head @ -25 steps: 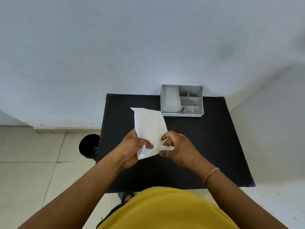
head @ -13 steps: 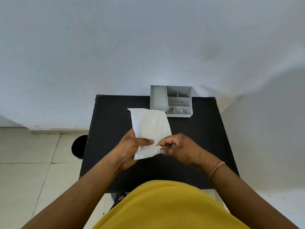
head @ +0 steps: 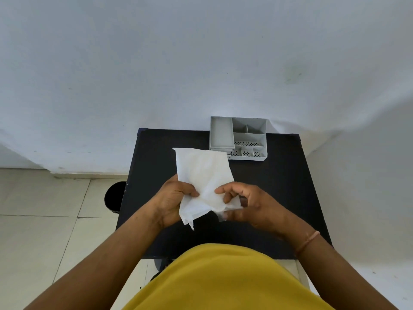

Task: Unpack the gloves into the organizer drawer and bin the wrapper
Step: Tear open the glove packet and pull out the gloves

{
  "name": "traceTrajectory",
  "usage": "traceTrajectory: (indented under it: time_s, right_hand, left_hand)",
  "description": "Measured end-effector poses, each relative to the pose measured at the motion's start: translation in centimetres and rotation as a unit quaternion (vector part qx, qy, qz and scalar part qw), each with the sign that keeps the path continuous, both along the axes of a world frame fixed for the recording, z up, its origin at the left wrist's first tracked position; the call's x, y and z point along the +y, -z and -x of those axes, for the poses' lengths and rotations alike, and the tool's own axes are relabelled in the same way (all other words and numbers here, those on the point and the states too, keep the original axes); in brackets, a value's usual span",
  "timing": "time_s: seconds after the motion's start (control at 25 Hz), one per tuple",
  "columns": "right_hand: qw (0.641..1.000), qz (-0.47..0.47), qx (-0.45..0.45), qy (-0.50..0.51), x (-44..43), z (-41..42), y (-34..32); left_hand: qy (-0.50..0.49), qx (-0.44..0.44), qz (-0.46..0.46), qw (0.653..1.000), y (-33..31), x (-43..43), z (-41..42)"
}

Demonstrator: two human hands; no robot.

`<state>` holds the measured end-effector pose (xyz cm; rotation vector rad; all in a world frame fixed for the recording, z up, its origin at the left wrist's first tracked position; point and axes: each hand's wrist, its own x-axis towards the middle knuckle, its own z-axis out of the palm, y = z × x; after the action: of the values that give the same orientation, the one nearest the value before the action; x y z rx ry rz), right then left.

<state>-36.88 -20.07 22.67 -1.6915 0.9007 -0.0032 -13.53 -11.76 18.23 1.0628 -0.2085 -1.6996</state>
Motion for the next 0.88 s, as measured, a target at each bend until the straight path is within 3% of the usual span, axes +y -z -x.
traceTrajectory:
  time_s: [0.08,0.16,0.24,0.28,0.36,0.48,0.6,0.76,0.88]
  right_hand:
    - [0.989,0.126,0.051,-0.050,0.6,-1.2,-0.1]
    - [0.957,0.266,0.072,-0.091,1.5,-2.6,0.3]
    - [0.932,0.358,0.039,-0.053,2.3,-3.7,0.9]
    - [0.931,0.365,0.018,-0.009,2.5,-4.2,1.1]
    - [0.952,0.291,-0.002,0.093,2.9,-5.3,1.3]
    - [0.973,0.129,-0.012,0.191,3.0,-6.7,1.5]
    - [0.967,0.030,-0.010,0.251,3.5,-7.7,1.7]
    - [0.966,0.030,-0.004,0.257,4.2,-8.3,2.0]
    - [0.967,0.112,0.035,0.227,4.2,-8.5,2.1]
  left_hand:
    - [-0.013,0.029,-0.050,0.998,-0.1,0.0,-0.6]
    - [-0.034,0.061,-0.088,0.994,0.0,0.2,-1.4]
    - [-0.045,0.078,-0.111,0.990,-0.4,0.4,-2.2]
    - [-0.037,0.088,-0.113,0.989,-0.5,0.7,-2.7]
    - [-0.009,0.079,-0.113,0.990,-0.2,1.7,-3.8]
    - [-0.042,-0.086,-0.123,0.988,-0.2,3.5,-4.1]
    - [-0.029,-0.318,-0.039,0.947,-0.7,4.7,-3.7]
    - [0.058,-0.517,0.087,0.850,-2.4,4.1,-2.6]
    - [0.053,-0.592,0.108,0.797,-3.2,3.1,-1.5]
